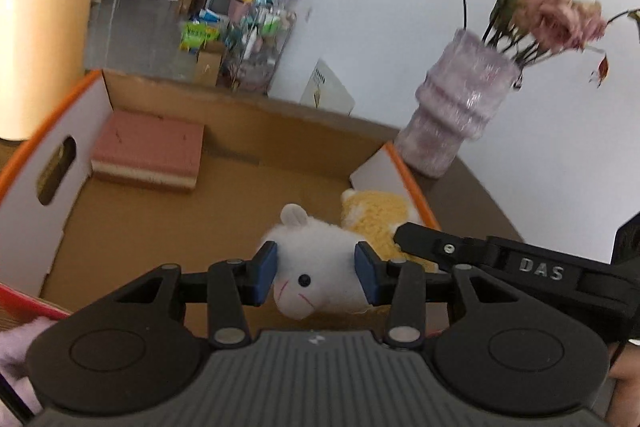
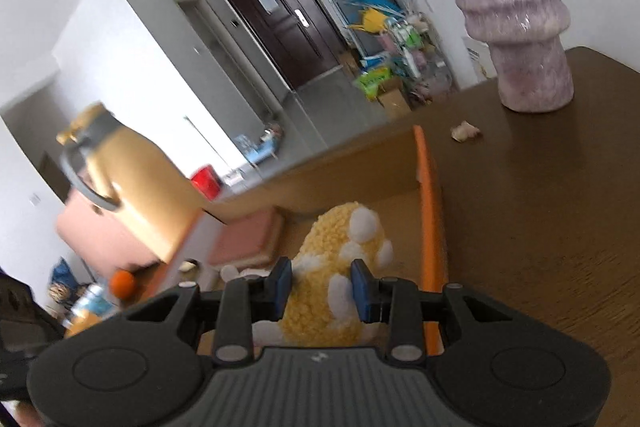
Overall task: Organize soft objects
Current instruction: 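Carry the plush sheep with both tools over the cardboard box, then open both tools to drop the plush sheep into the box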
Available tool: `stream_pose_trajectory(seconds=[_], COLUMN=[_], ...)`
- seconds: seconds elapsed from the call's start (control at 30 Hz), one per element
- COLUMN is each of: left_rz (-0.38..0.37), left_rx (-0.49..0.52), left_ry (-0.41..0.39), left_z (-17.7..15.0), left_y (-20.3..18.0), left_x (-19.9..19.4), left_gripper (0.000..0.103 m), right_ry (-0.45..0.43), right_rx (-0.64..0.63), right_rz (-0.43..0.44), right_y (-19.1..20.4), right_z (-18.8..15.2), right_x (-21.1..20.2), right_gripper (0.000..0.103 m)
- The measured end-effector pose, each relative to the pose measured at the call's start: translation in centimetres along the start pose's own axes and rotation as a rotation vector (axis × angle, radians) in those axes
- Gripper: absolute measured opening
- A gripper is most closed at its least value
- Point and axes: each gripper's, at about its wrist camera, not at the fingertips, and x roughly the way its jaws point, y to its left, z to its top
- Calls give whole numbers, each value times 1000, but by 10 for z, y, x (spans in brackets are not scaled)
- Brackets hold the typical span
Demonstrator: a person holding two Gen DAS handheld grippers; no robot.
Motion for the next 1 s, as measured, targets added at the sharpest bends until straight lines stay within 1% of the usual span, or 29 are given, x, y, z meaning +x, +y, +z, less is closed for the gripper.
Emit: stream_pose_trajectory(seconds=[0.03,0.07,0.1,0.13,0.17,0.2,0.23,0.27,0.33,0.4,0.5,0.57,0.63,0.67,0.7,0.73,0.77,0.8,0.83,0.9,0.93,0.97,1.0], left_rz=[1,6,11,6,-15,-26,-14,-3,-18,-19,3,37,89,124,155,198,235,263,300,365,396,416,419], left_rx=[2,12,23,34,46,53,68,87,90,95,128,155,187,212,234,265,285,299,316,342,354,361,363], left_ry=[10,26,39,47,60,71,68,64,60,36,-40,-92,-156,-195,-226,-267,-296,-315,-334,-379,-415,-455,-484], left_z=[-3,-5,-7,-8,-11,-12,-13,-14,-12,-8,4,10,13,12,11,8,5,2,-4,-16,-26,-36,-45], left_y=[1,1,0,-1,-2,-4,-7,-9,-10,-11,-10,-9,-5,-2,-1,2,5,7,10,14,17,19,22], left_x=[3,7,11,14,17,19,19,19,12,-7,-55,-88,-128,-148,-164,-184,-199,-210,-223,-242,-253,-262,-272], left_gripper=[43,42,38,38,35,35,36,36,38,42,46,50,55,63,70,71,73,77,81,92,95,100,100], right_ry=[10,19,13,17,27,30,24,15,5,-19,-77,-117,-157,-173,-190,-209,-227,-248,-272,-335,-374,-415,-449], right_rx=[-20,-41,-72,-106,-131,-146,-164,-185,-209,-223,-258,-284,-319,-334,-350,-371,-393,-417,-443,-501,-524,-537,-542], right_rz=[-23,-42,-58,-83,-100,-119,-144,-173,-186,-194,-214,-219,-238,-247,-256,-266,-277,-293,-315,-355,-362,-364,-361], right_y=[0,1,5,10,15,19,22,27,32,40,55,67,80,86,92,100,106,112,119,131,136,141,144], right_z=[-4,-7,-10,-12,-15,-16,-18,-19,-21,-20,-12,-9,-9,-10,-12,-15,-19,-24,-30,-47,-56,-65,-73], right_x=[5,8,9,11,11,11,8,4,-5,-22,-57,-83,-111,-123,-135,-148,-159,-169,-178,-196,-205,-213,-219], right_gripper=[32,29,29,29,29,24,23,23,23,24,26,29,31,32,36,38,44,52,56,69,74,85,89])
